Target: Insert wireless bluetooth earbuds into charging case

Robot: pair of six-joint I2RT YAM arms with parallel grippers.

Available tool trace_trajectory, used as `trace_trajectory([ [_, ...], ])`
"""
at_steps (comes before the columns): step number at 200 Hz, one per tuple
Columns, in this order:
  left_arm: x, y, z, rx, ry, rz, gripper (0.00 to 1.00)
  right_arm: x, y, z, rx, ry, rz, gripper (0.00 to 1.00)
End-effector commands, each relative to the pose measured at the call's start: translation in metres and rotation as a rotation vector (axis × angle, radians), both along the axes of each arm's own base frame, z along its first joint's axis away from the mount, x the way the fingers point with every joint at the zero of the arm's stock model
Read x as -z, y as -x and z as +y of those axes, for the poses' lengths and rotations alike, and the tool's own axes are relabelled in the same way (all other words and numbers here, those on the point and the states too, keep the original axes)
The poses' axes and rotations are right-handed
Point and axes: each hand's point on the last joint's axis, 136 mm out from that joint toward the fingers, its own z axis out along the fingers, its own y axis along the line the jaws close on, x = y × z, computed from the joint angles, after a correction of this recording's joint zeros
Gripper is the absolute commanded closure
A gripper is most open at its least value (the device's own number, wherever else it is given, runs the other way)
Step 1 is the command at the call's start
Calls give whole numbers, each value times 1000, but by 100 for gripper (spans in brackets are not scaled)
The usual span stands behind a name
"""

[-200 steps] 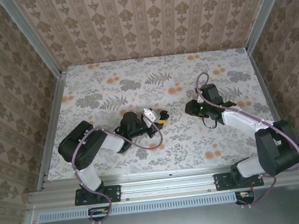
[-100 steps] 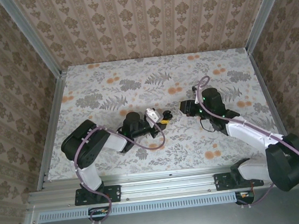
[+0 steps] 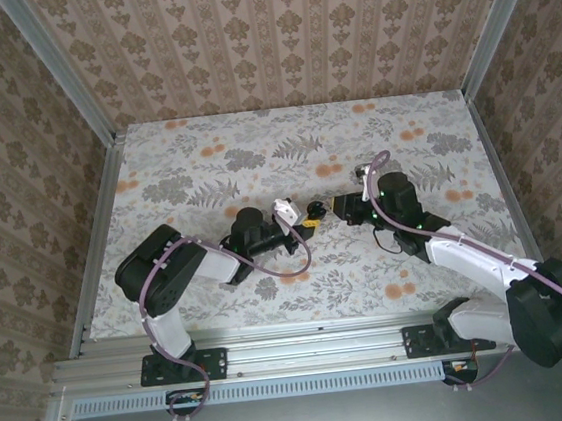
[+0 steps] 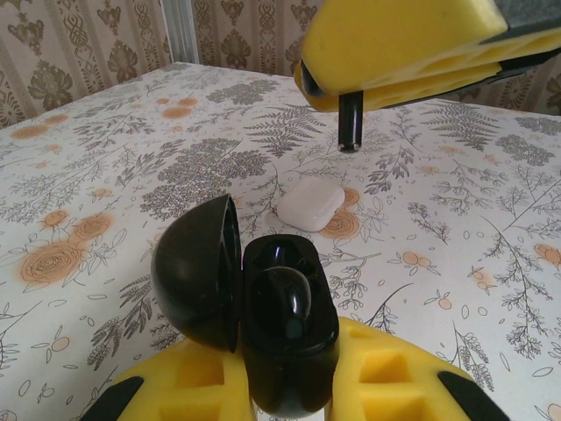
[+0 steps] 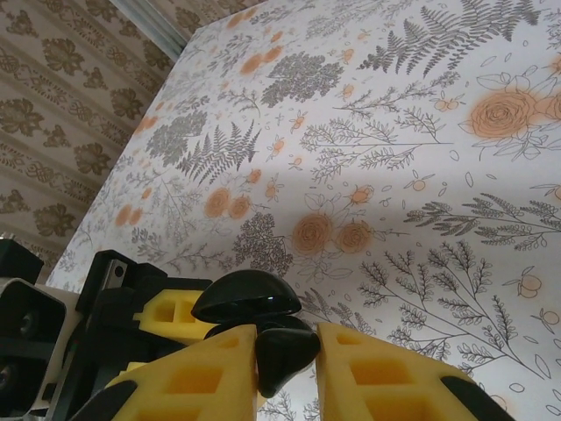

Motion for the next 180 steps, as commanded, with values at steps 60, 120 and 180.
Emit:
trace_trajectory([
  [60,-22,1,-10,28,75,-24,99,-7,-3,13,-50,31,-66,77],
  [120,-25,3,-10,33,81,-30,99,-8,-6,17,-59,39,-73,77],
  [180,-28,6,-14,46,87,-34,99,-14,-13,18,-54,42,-91,77],
])
